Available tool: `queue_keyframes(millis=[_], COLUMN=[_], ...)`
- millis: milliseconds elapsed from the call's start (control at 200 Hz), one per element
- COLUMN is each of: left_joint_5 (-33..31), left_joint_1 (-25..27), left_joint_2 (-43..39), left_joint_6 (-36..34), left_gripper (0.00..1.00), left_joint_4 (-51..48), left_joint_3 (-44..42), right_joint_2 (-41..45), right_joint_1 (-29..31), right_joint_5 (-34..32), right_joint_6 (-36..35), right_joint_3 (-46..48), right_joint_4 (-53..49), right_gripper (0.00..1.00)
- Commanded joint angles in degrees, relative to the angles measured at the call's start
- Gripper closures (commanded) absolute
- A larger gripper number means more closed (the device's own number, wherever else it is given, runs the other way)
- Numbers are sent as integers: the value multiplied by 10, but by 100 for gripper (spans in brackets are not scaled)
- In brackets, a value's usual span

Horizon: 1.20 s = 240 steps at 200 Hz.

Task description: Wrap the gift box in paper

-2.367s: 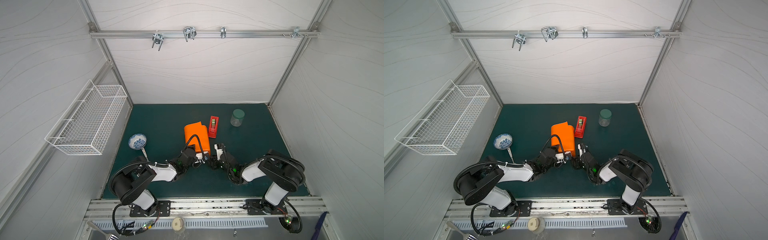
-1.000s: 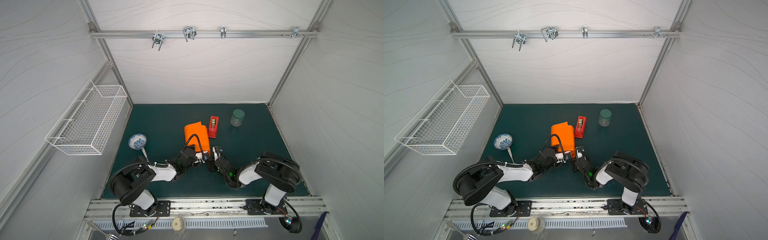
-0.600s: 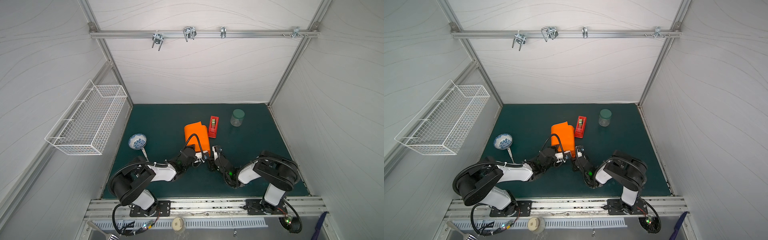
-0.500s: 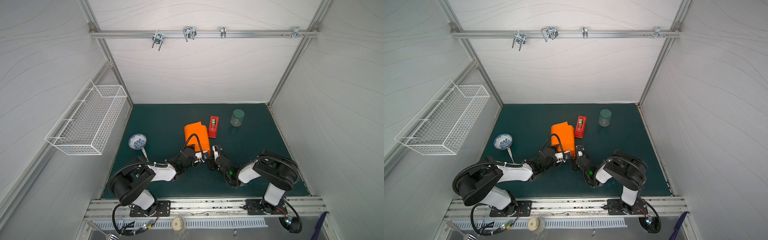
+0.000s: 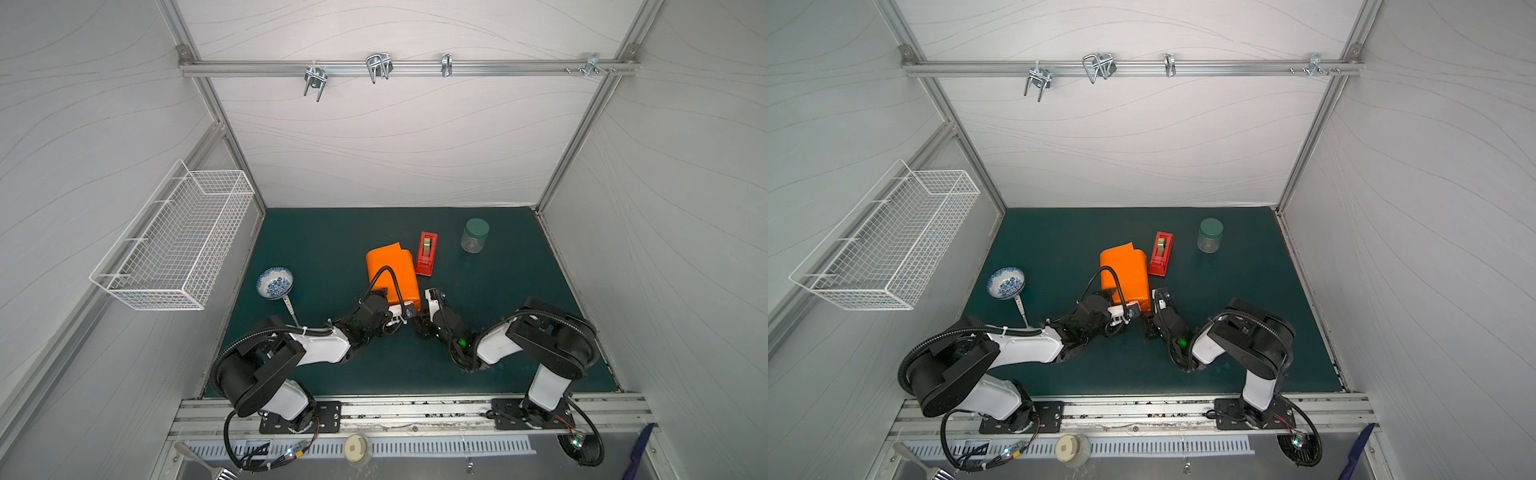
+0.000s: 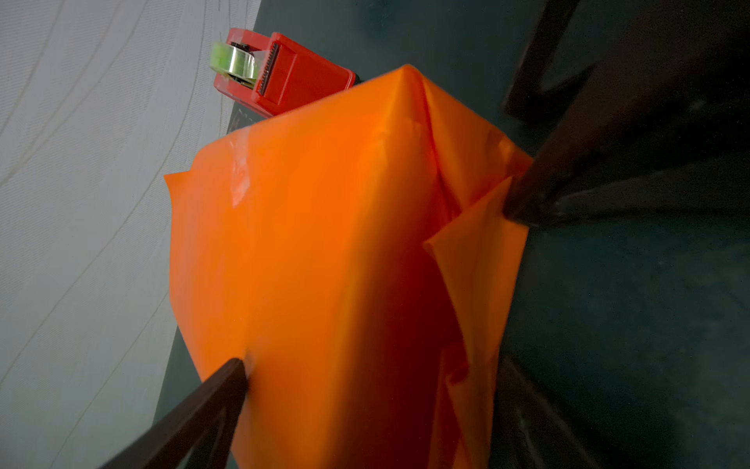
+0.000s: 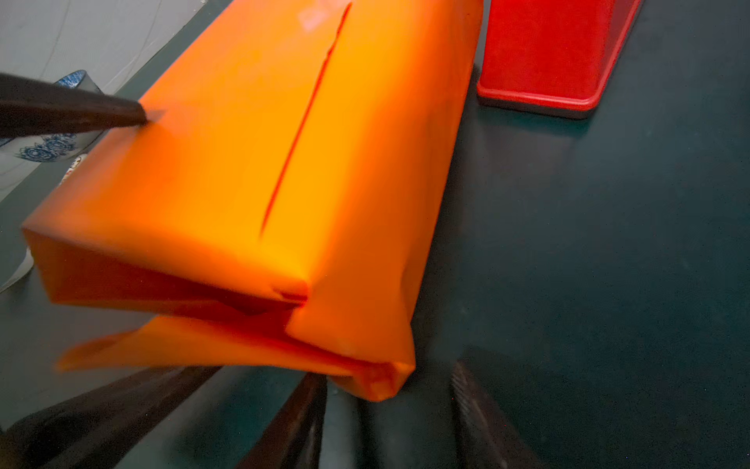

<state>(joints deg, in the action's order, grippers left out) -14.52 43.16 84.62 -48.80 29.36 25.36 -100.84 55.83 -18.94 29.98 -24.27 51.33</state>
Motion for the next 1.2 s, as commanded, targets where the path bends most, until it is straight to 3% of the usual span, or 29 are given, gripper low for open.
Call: queue_keyframes(millis=[0,220,345,740,1196], left_joint_5=[13,55,44,20,30], left_joint_1=[-2,-1,-1,-17,-32], left_joint_2=[4,2,15,10,9], left_joint_6=[9,34,32,18,20], left_gripper=[1,1,2,23,36], left_joint_4=[10,-1,4,-6,-31], left_joint_3=[28,58,63,44,36], right_joint_2=[-14,-19,-18,-3,37], right_joint_1=[-2,-2,-2,-3,-21], right_joint_5=[20,22,22,11,36], right_joint_6=[3,9,9,7,17], right_joint_3=[-2,1,4,15,43], right_joint_4=[-39,-32,-31,-31,-17], right_gripper=[50,51,51,50,43])
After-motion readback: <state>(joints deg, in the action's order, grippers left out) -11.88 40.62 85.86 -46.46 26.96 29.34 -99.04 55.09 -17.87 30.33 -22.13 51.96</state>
